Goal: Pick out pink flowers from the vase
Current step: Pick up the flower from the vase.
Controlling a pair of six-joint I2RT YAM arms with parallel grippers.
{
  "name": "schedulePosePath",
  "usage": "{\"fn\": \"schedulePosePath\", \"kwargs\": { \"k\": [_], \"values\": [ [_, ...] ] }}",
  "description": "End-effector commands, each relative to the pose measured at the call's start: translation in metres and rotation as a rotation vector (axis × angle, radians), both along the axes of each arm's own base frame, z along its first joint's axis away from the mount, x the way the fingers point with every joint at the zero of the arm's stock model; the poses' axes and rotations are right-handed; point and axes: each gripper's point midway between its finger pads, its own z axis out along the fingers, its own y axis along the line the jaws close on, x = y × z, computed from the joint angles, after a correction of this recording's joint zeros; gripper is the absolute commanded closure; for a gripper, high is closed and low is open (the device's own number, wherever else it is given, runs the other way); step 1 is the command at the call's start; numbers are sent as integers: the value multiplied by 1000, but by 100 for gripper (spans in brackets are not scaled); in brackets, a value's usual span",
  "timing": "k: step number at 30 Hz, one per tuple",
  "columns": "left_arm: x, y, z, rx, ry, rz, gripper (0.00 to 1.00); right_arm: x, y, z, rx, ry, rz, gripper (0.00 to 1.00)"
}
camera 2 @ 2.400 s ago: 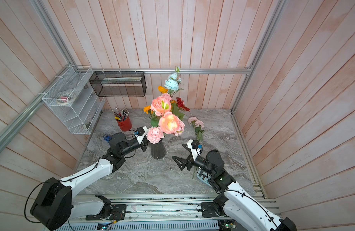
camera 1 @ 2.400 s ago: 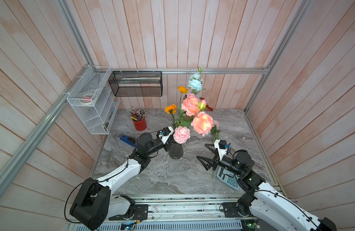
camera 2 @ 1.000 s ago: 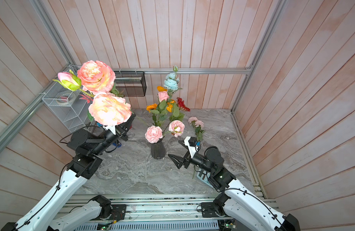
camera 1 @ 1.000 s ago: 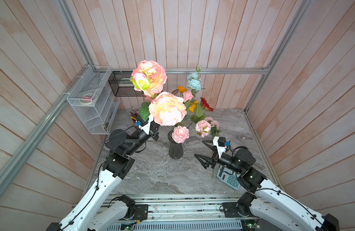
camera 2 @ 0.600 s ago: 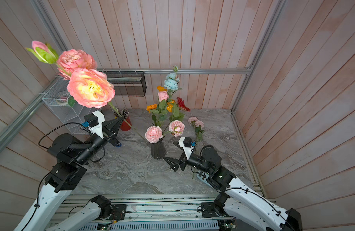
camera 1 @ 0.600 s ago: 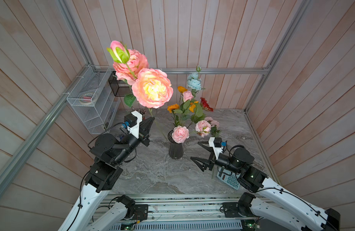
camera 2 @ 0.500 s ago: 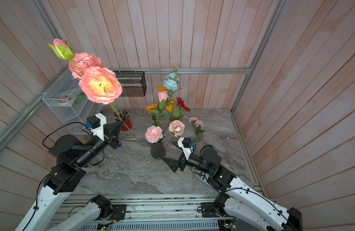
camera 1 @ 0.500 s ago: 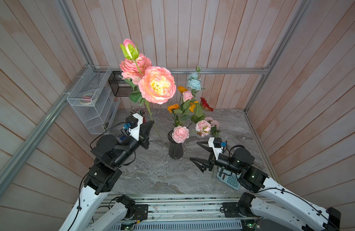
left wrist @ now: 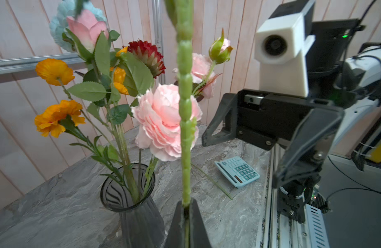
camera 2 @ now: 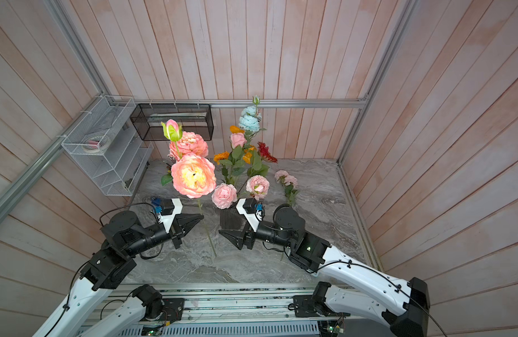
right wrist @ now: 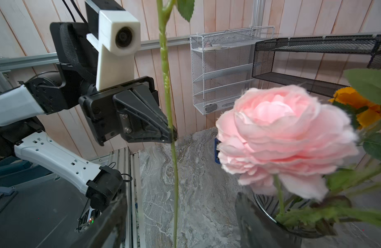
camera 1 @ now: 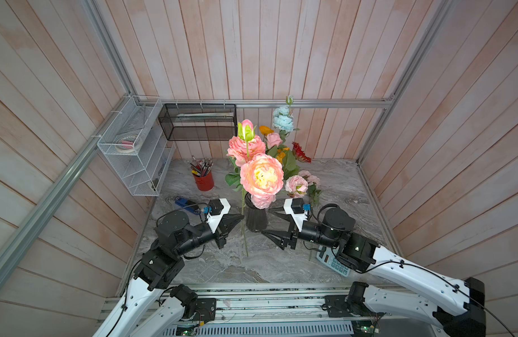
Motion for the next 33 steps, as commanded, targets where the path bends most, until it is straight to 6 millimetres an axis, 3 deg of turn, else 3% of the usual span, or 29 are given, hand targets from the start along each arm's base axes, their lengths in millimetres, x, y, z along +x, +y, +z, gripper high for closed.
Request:
{"fn": "schedulePosePath", "kwargs": {
  "k": [1, 9, 13, 21, 28, 33],
  "values": [
    [-16, -12, 12, -45, -62, -110, 100, -4, 11, 16, 40, -19, 37, 25],
    [-21, -20, 10, -55, -56, -154, 100, -2, 27, 25, 42, -33, 45, 41],
    [-20, -20, 7, -53, -55, -148, 100, -3, 33, 25, 39, -31, 59, 55],
    [-18, -20, 6, -52, -61, -140, 100, -6, 43, 11, 2, -8, 85, 63],
    [-16, -19, 9, -53, -72, -129, 100, -6, 45, -1, -26, 9, 86, 64],
    [-15, -20, 8, -50, -69, -126, 100, -5, 47, -3, -32, 9, 86, 77]
  ]
}}
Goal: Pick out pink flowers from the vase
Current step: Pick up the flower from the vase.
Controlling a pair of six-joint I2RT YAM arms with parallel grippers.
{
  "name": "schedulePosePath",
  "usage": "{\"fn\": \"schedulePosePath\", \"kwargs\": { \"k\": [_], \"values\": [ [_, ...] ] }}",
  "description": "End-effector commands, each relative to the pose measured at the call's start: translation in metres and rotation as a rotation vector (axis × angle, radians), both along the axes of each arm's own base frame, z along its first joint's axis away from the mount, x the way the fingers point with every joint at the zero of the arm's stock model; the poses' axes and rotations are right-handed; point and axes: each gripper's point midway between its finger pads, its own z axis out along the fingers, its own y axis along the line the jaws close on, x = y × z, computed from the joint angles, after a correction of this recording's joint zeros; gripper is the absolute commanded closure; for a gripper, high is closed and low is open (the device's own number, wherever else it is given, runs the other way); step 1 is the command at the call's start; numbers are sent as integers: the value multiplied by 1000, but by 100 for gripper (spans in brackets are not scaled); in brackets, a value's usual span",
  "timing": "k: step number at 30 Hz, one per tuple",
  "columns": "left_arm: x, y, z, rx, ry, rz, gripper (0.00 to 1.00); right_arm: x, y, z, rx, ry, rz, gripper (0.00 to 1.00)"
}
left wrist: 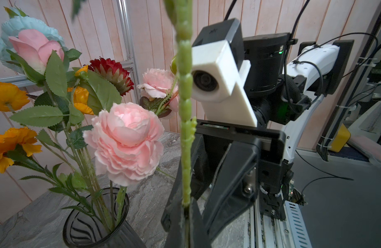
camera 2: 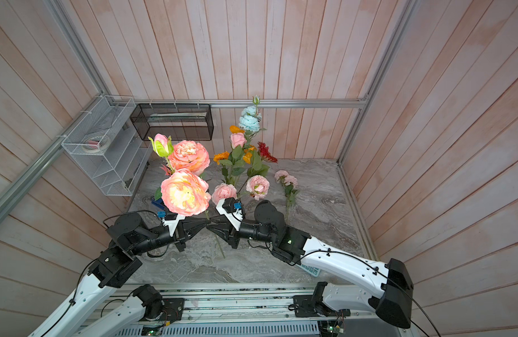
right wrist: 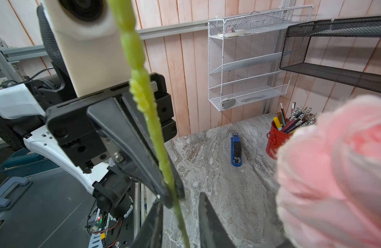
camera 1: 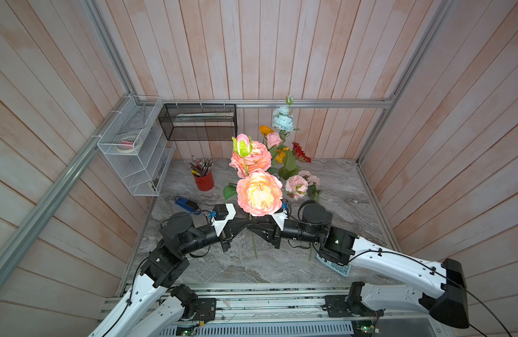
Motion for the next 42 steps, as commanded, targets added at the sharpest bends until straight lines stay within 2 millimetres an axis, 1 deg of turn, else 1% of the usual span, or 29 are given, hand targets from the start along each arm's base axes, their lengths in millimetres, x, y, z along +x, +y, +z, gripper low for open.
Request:
{"fn": "schedulePosePath", "kwargs": {
  "k": [1, 3, 6, 8, 13, 14, 15, 16, 17, 18, 19, 21, 23, 27, 33, 35, 39, 42],
  "values": [
    [0, -1, 4, -10, -20, -6, 100, 0, 3, 3, 0, -6, 4, 82],
    [0, -2, 3, -9, -19, -7, 100, 1, 4, 3, -3, -7, 3, 89],
    [0, -1, 3, -10, -20, -4, 100, 1, 4, 1, -9, -6, 2, 92],
    [0, -1, 4, -11, -22, -2, 100, 2, 3, 1, -10, -7, -2, 100],
    [1, 0, 3, -8, -24, 7, 100, 3, 1, 2, -13, -13, -17, 100],
    [2, 0, 1, -3, -26, 12, 96, 4, 0, 3, -15, -16, -24, 100],
    [2, 1, 0, 2, -28, 16, 85, 4, -1, 4, -18, -18, -30, 100],
    [1, 1, -2, 9, -30, 15, 68, 6, -2, 4, -24, -22, -39, 100],
    [1, 2, -4, 14, -33, 14, 58, 7, -3, 6, -30, -26, -46, 100],
    [1, 2, -5, 17, -35, 15, 52, 8, -4, 6, -37, -29, -54, 100],
    [0, 2, -6, 20, -37, 14, 48, 9, -6, 7, -41, -33, -63, 100],
    [-2, 2, -9, 28, -50, 9, 44, 11, -9, 10, -44, -39, -82, 100],
    [-4, 3, -14, 45, -62, 4, 41, 11, -14, 17, -36, -51, -101, 100],
    [-4, 3, -22, 76, -74, 3, 40, 14, -28, 31, -24, -69, -153, 100],
    [2, 2, -34, 105, -63, 16, 40, 23, -60, 54, -28, -105, -288, 100],
    [4, 1, -37, 108, -58, 13, 41, 30, -71, 56, -56, -104, -352, 100],
    [6, -1, -39, 110, -54, 13, 40, 43, -93, 52, -117, -81, -464, 100],
    [10, -1, -41, 119, -54, 27, 40, 47, -113, 56, -114, -62, -525, 100]
  ]
}}
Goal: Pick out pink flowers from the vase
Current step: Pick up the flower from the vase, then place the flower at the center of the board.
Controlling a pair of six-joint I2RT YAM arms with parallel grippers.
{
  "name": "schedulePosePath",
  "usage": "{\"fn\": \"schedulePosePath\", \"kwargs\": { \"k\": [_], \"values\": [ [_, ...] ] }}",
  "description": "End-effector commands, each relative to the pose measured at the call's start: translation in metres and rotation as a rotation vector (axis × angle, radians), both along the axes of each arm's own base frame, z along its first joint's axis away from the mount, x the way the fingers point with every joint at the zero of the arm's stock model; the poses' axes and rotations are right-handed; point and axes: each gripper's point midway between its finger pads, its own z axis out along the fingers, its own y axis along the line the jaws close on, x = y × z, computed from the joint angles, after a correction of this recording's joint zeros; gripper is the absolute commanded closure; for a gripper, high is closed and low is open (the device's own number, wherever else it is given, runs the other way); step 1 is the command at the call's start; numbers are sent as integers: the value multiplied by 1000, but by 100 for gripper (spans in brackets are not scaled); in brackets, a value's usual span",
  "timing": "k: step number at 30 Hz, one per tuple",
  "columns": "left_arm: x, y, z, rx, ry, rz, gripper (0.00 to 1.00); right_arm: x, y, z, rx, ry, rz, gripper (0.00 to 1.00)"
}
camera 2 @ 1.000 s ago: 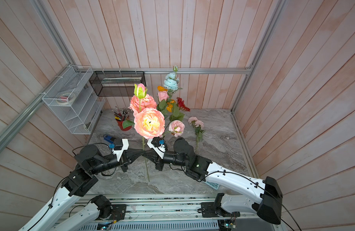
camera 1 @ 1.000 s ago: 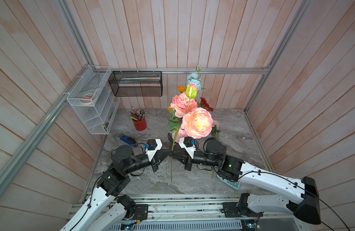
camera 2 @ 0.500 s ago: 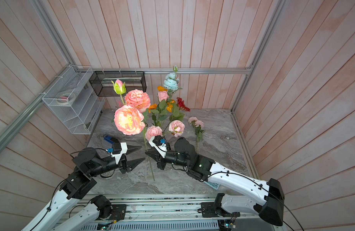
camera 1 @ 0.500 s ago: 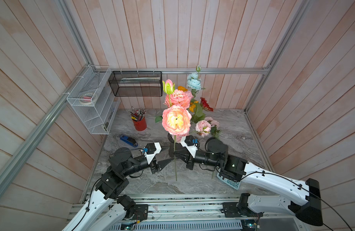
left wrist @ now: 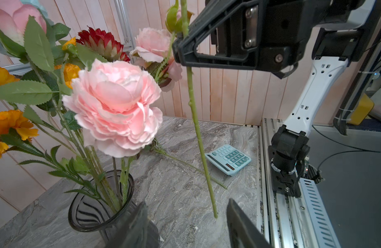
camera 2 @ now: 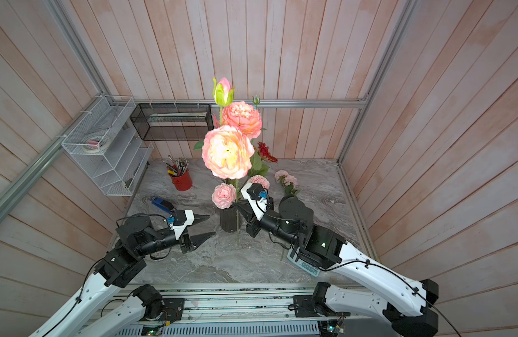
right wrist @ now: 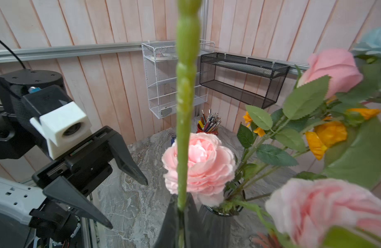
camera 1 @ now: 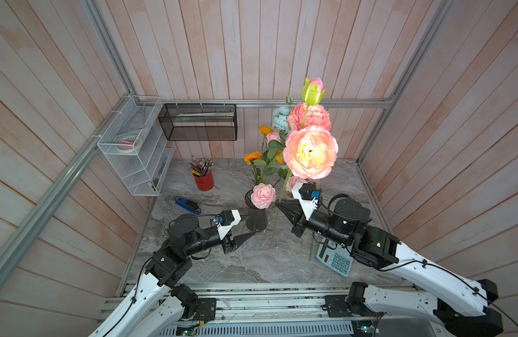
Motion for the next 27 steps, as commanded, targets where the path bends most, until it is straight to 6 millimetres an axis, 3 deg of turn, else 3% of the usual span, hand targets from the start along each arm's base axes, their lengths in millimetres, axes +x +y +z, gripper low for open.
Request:
{"fn": "schedulePosePath", "kwargs": {
  "k": [1, 5, 9, 20, 27],
  "values": [
    [3, 0, -4, 15, -16, 13, 41, 12, -33, -2, -28, 32, -136, 100],
    [10, -1, -10, 34, -13, 35, 40, 17, -66, 9, 7, 43, -218, 100],
    [13, -2, -14, 37, -5, 35, 41, 30, -96, 2, -13, 76, -328, 100],
    [16, -2, -16, 49, -5, 50, 41, 92, -152, -76, -32, 370, -505, 100],
    [20, 0, -23, 65, -9, 72, 41, 119, -183, -133, -43, 523, -595, 100]
  ]
}}
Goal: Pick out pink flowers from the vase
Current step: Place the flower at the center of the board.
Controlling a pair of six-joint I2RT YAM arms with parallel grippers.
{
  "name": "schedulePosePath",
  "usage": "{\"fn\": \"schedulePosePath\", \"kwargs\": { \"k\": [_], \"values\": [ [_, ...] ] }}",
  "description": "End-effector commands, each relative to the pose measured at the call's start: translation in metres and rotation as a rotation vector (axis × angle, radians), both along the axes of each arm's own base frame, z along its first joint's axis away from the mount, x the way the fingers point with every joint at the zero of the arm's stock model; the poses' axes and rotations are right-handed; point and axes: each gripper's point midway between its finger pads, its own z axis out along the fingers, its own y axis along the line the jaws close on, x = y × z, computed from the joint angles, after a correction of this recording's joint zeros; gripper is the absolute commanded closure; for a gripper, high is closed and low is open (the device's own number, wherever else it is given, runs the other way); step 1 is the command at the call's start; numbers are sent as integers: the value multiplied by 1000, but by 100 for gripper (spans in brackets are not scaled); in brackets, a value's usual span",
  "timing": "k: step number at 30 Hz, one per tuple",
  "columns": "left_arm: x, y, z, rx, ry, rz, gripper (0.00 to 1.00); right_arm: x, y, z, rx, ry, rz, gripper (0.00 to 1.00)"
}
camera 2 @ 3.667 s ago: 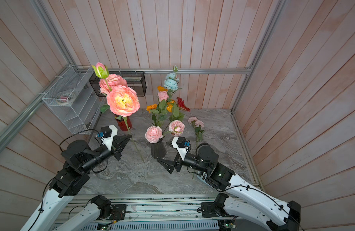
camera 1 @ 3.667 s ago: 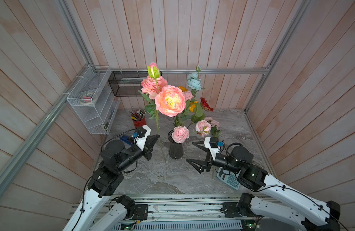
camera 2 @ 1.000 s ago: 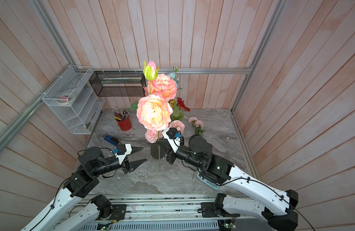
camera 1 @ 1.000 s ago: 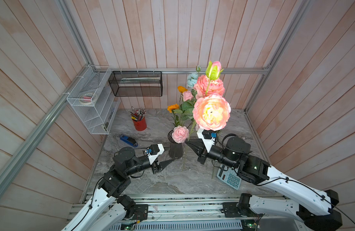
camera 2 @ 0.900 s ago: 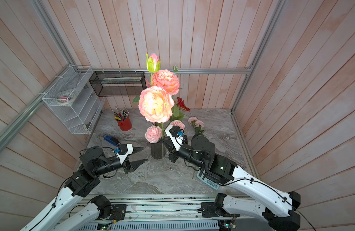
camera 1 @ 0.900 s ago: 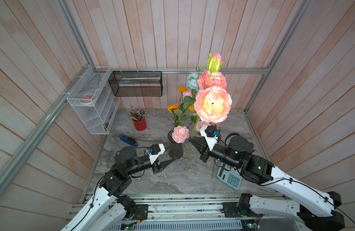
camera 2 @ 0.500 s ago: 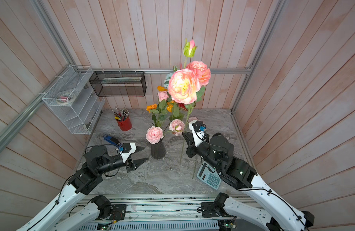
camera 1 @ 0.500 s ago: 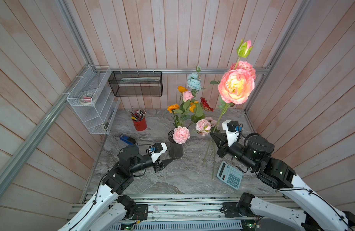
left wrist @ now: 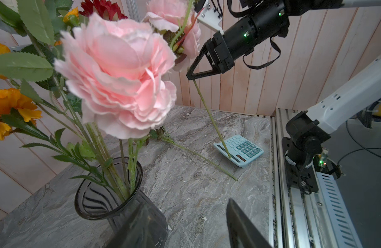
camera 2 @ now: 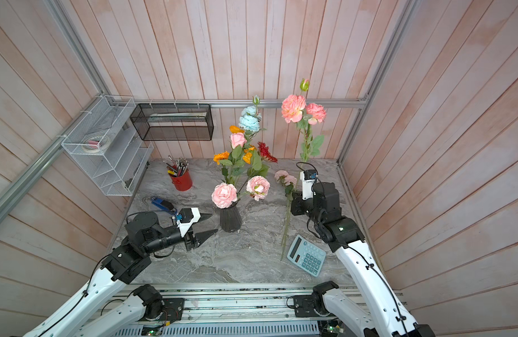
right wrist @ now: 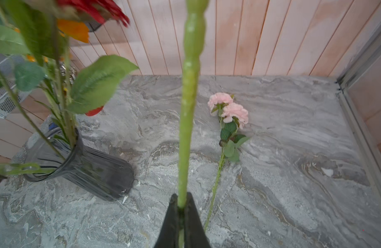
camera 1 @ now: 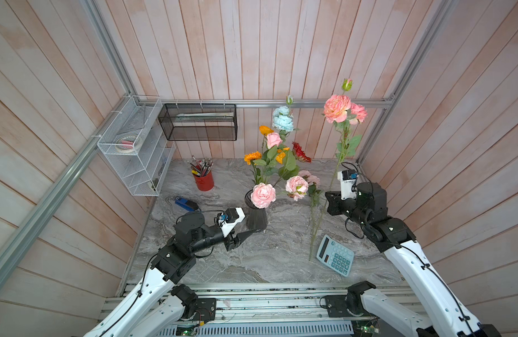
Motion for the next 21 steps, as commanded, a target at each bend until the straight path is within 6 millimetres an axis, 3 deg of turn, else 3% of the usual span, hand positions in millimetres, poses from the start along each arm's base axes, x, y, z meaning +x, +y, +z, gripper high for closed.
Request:
{"fn": "schedulePosePath", "kwargs": {
  "k": [1, 7, 21],
  "values": [
    [3, 1, -8, 19, -13, 15, 41, 3, -2, -21, 52, 71, 17, 100],
    [9, -2, -28, 58, 24, 21, 41, 14, -7, -77, 19, 217, 7, 100],
    [18, -10, -48, 88, 78, 32, 41, 33, 9, -166, 9, 448, 80, 100]
  ]
}}
